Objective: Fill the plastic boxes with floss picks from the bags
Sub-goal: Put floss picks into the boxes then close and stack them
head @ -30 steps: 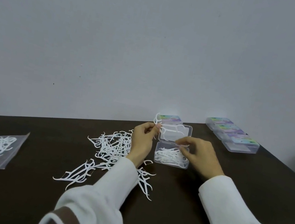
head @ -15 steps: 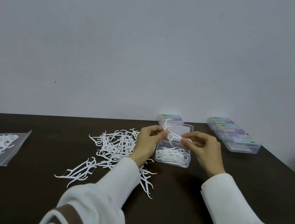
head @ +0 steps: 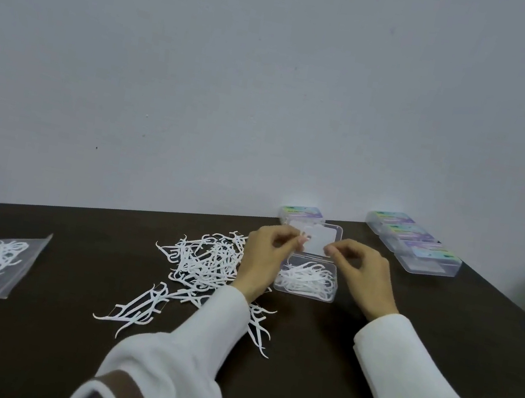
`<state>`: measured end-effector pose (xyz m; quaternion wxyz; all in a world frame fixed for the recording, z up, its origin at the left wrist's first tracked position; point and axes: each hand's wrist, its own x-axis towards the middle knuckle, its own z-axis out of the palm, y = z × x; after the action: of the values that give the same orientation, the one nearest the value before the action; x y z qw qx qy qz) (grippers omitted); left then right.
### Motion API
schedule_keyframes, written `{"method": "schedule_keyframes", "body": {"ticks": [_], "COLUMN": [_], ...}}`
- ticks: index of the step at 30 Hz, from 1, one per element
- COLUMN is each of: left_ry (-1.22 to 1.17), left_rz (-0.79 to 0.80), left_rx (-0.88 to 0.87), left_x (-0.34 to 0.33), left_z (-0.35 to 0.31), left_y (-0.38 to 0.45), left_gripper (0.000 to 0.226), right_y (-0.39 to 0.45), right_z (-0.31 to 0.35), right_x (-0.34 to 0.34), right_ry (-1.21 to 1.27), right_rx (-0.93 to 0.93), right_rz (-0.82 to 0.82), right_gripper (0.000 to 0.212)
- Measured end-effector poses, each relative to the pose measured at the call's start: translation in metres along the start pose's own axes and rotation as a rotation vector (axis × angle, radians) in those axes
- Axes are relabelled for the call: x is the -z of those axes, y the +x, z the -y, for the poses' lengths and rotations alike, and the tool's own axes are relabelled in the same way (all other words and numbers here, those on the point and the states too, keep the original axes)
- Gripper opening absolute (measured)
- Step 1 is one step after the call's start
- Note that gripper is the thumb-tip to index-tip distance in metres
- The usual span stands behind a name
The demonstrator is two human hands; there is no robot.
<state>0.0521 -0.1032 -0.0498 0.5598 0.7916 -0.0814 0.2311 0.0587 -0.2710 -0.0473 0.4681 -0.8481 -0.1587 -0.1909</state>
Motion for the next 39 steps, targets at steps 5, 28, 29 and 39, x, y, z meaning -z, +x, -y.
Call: {"method": "schedule_keyframes", "body": {"ticks": [5,28,29,39], "left_ry": [0.219,0.339,0.339,0.324], "left_rz": [0.136,0.236,0.228,0.208], "left_rx": [0.014,-0.036,-0.038,0.006], "left_x": [-0.008,0.005,0.005,0.006], "left_z": [0.006,0.004,0.002,0.003], "left_y": [-0.005,-0.014,-0.014,-0.014], "left_gripper": [0.018,0.019,0.020,0.031], "right_y": [0.001,-0.004,-0.005,-0.005], "right_z": [0.000,0.005,0.006,0.008], "right_x": [-0.001,0.005,0.005,0.004], "right_ry": [0.076,-0.527,-0.502,-0.579], "right_rx": [0.018,0.137,0.140,0.151], "right_rz": [-0.082,0.268,0.256,0.229], "right_gripper": [0.012,0.014,0.014,0.015]}}
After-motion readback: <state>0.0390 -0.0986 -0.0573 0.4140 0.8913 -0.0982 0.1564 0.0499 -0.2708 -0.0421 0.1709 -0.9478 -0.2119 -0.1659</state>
